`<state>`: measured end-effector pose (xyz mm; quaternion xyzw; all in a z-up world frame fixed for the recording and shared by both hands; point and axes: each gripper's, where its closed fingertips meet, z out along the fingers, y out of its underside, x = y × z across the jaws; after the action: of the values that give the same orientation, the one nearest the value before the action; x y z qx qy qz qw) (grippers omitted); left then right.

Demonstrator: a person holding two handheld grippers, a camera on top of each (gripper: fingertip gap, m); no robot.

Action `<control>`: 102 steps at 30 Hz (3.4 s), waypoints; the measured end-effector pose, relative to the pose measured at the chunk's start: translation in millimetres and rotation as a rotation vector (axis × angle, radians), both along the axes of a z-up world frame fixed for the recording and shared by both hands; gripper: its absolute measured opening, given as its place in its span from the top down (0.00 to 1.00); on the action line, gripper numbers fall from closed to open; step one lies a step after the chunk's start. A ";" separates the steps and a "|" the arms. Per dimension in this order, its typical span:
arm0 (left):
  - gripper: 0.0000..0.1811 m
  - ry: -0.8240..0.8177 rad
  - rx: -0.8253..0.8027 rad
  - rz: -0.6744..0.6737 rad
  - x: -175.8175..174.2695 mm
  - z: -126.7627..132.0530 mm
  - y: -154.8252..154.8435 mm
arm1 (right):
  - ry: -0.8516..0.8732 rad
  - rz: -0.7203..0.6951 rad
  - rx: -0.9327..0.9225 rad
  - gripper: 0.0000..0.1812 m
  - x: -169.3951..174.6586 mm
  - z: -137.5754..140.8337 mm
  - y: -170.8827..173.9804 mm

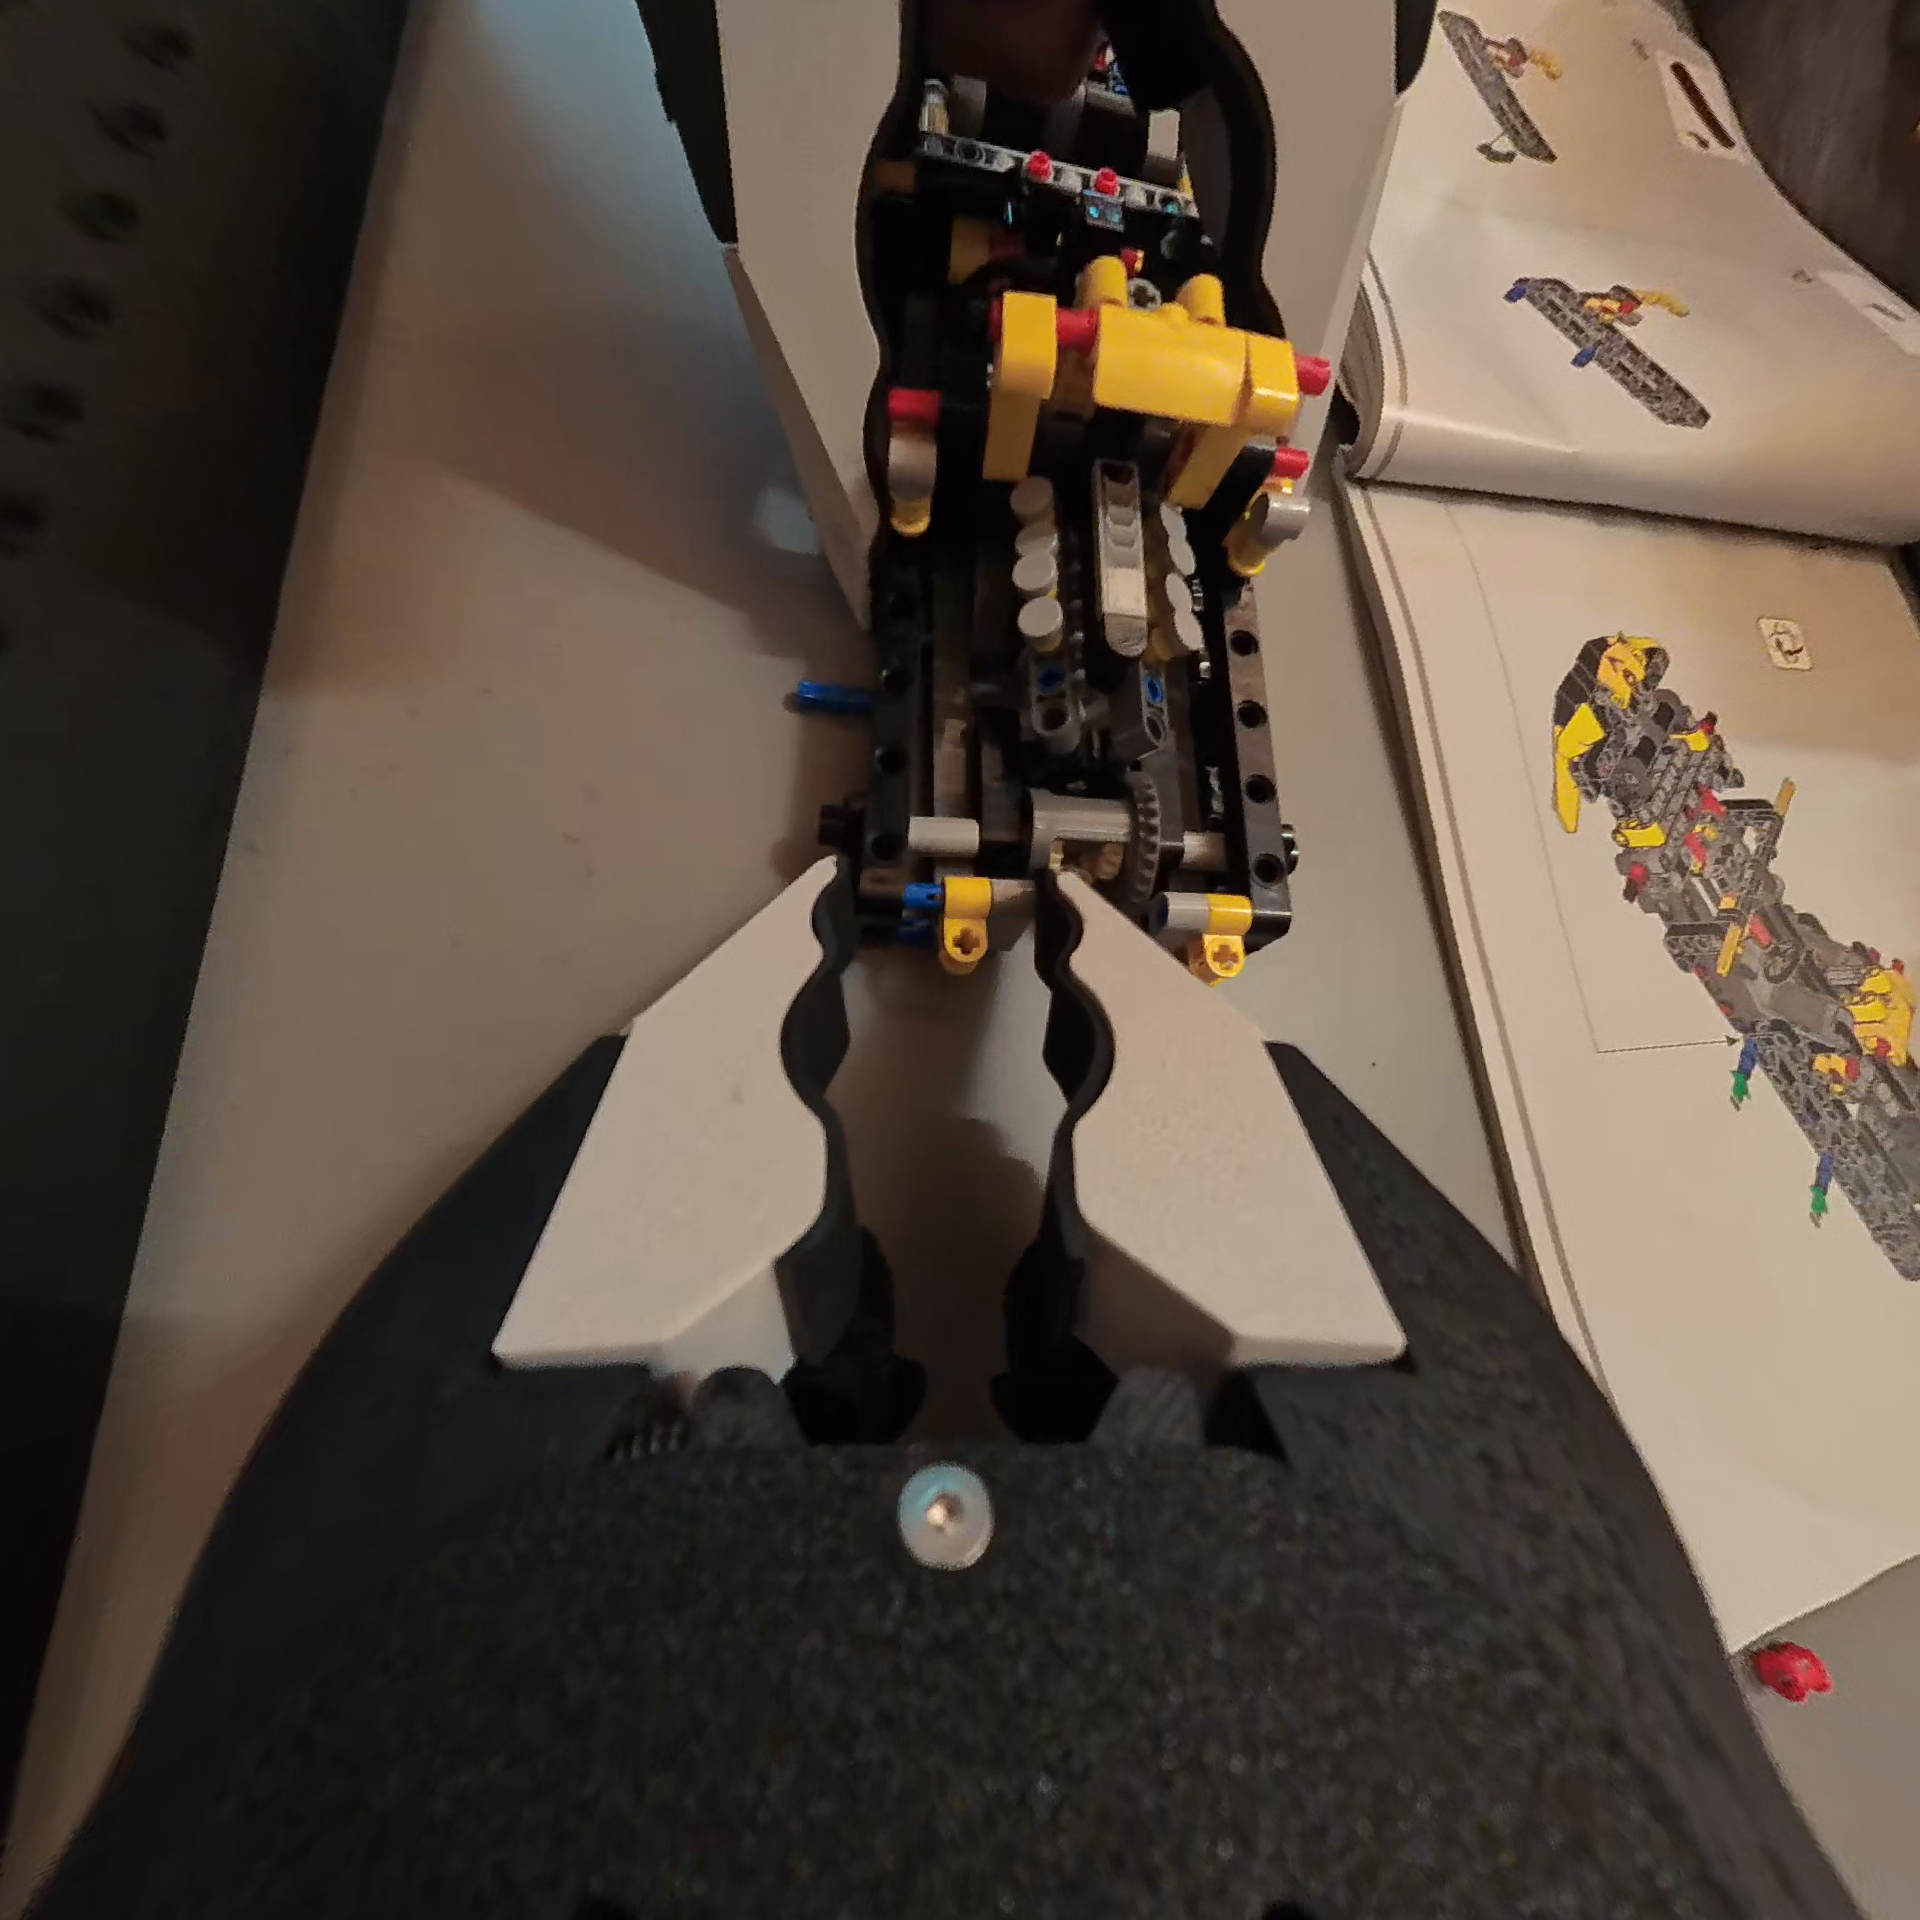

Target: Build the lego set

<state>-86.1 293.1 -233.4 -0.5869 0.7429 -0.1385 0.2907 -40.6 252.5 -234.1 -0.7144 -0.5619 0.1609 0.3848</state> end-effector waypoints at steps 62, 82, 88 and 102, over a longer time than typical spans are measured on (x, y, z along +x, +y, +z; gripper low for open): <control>0.53 -0.010 0.004 -0.022 0.3 0.2 0.4 | 0.003 -0.037 -0.082 0.82 2.4 -1.3 -1.3; 0.53 -0.008 0.008 0.024 -0.4 4.0 2.5 | -0.012 -0.036 -0.052 0.82 3.3 5.5 0.7; 0.50 0.013 0.074 0.014 -21.1 33.6 3.6 | 0.026 -0.020 -0.005 0.82 -1.0 45.5 2.4; 0.45 -0.043 -0.010 -0.025 4.9 100.8 0.2 | -0.119 -0.054 0.128 0.82 7.4 71.4 3.9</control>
<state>-81.2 293.3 -132.6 -0.5760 0.7429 -0.1583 0.3021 -33.3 256.4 -162.6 -0.7115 -0.5736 0.0716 0.3996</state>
